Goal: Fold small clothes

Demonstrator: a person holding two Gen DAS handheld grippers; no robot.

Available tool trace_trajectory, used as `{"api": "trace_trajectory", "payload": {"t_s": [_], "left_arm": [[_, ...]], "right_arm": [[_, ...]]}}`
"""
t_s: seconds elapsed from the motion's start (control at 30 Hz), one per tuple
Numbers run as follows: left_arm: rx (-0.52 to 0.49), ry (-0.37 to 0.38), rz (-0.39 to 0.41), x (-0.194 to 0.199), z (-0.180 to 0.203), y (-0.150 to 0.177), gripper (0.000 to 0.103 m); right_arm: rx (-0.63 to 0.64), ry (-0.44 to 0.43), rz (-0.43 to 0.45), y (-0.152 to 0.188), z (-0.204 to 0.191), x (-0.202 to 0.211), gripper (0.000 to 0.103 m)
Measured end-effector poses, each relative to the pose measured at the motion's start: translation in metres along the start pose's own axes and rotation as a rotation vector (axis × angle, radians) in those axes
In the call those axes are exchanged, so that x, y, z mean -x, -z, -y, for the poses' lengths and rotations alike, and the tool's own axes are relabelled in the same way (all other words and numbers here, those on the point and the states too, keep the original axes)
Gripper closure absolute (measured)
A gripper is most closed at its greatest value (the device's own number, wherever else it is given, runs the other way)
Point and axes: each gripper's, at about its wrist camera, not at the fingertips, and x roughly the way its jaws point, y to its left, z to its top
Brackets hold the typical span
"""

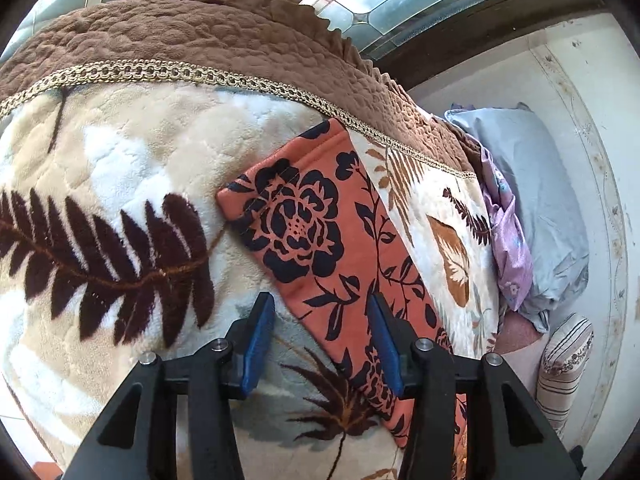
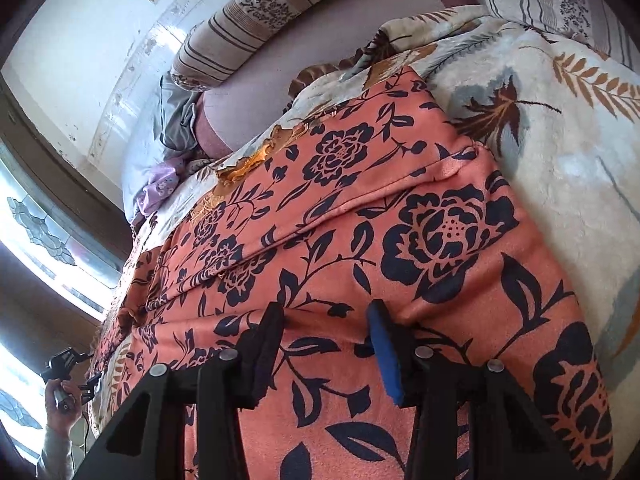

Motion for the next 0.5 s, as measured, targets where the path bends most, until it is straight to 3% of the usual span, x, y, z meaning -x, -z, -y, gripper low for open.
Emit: {"api": "trace_trajectory", "payload": {"t_s": [0.07, 0.1, 0.13, 0.17, 0.23, 0.33, 0.4, 0.5], "left_arm": [[0.014, -0.008, 0.023, -0.003, 0.002, -0.009, 0.054], [0.025, -0.016, 0.031, -0.005, 0.003, -0.015, 0.06], [0.029, -0.043, 0.033, -0.007, 0.004, -0.02, 0.09], [0.021, -0.085, 0.022, -0.01, 0.006, -0.024, 0.098], [-0.014, -0.123, 0.025, -0.01, 0.014, -0.026, 0.098], [-0.231, -0.12, 0.134, 0.019, 0.063, -0.007, 0.099], [-0.385, -0.047, 0.188, 0.044, 0.111, 0.019, 0.099], [-0.627, 0.115, 0.208, 0.076, 0.195, 0.08, 0.099]], "right_arm": [[-0.004, -0.007, 0.001, 0.0, 0.001, 0.001, 0.056], [-0.007, -0.009, 0.002, 0.0, 0.001, 0.001, 0.056], [-0.008, -0.008, 0.002, 0.0, 0.001, 0.001, 0.056], [-0.006, -0.007, 0.002, 0.0, 0.001, 0.001, 0.056], [-0.007, -0.009, 0.004, 0.001, 0.001, 0.001, 0.056], [-0.015, -0.021, 0.011, 0.001, 0.003, 0.002, 0.056], [-0.021, -0.03, 0.015, 0.001, 0.005, 0.002, 0.056], [-0.029, -0.044, 0.019, 0.001, 0.007, 0.004, 0.056]]}}
